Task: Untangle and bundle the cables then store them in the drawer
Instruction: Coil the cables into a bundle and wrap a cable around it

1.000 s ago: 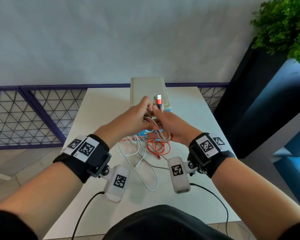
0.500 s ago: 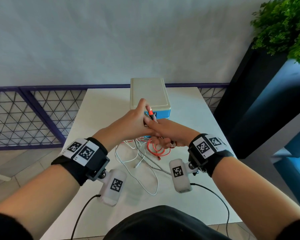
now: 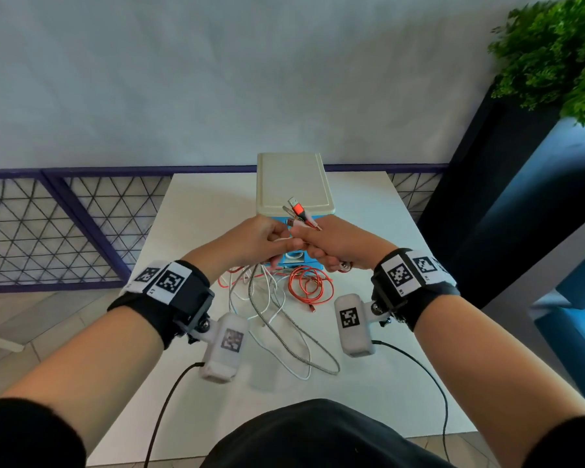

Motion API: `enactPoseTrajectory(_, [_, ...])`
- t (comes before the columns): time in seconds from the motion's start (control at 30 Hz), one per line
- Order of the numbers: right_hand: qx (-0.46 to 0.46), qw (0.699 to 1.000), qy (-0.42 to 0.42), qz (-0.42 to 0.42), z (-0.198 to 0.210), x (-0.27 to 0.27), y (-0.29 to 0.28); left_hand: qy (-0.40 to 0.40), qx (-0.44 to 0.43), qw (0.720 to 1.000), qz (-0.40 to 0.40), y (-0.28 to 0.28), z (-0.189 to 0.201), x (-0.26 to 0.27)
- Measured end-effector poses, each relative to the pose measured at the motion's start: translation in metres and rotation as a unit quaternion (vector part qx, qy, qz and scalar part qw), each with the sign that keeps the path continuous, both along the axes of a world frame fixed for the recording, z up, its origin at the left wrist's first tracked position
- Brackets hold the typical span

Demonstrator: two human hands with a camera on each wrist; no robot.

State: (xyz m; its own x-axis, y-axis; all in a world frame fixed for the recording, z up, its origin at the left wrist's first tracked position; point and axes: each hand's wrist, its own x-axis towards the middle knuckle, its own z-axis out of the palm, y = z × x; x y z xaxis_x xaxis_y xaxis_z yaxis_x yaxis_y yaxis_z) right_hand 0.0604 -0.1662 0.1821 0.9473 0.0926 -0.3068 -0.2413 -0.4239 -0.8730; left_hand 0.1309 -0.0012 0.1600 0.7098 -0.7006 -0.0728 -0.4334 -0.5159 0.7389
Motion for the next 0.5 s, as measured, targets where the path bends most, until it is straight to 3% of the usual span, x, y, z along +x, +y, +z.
enactPoseTrajectory(0.17, [0.135, 0.989, -0.004, -0.056, -0.003, -0.001, -0.004, -0.001, 0.054, 0.998, -0.021, 0.014, -0.027, 0.005])
enactPoseTrajectory(0.23, [0.2, 0.977, -0.001, -0.068, 0.006, -0.002, -0.011, 0.017, 0.023, 0.999, 0.026, 0.027, -0.046, 0.006])
enactPoseTrajectory(0.33, [0.216, 0.975, -0.006, -0.052, 0.013, -0.003, -0.015, 0.006, -0.037, 0.997, 0.073, 0.036, -0.055, 0.01])
enactPoseTrajectory(0.43, [0.233, 0.971, -0.023, -0.045, 0.012, -0.003, -0.009, -0.068, 0.016, 0.995, 0.065, 0.037, -0.049, 0.017])
enactPoseTrajectory(0.5, [0.254, 0.965, -0.037, -0.053, 0.015, -0.003, -0.008, -0.162, 0.122, 0.978, 0.042, 0.045, -0.051, 0.025])
